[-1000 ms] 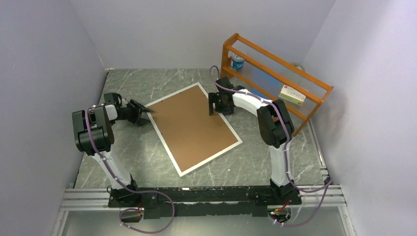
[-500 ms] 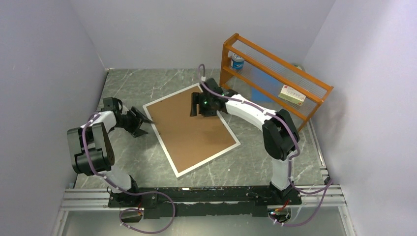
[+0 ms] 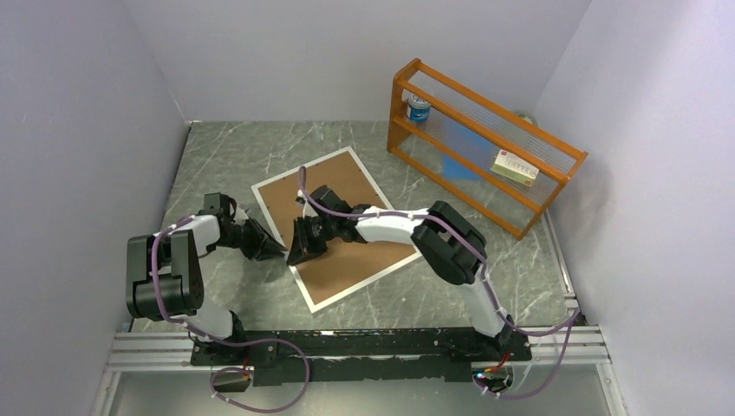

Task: Put the photo into the frame
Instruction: Install the photo frame at the center of the board.

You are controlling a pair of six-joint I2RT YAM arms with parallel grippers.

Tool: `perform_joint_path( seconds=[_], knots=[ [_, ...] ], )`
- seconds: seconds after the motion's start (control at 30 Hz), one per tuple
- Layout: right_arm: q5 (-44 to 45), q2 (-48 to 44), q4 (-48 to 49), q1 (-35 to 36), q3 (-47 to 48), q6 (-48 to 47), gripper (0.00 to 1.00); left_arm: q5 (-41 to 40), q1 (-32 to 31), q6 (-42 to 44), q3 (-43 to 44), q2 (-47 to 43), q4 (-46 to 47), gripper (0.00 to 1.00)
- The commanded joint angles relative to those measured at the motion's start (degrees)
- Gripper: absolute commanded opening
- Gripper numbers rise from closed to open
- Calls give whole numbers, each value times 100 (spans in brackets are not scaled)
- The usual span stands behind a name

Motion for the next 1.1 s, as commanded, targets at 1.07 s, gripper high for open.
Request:
perform_joint_path(
  seconds=[1.07],
  knots=[
    [1004,898,-623,-374,-296,133,34,-1061,-176,182,45,410,-512,14]
  ],
)
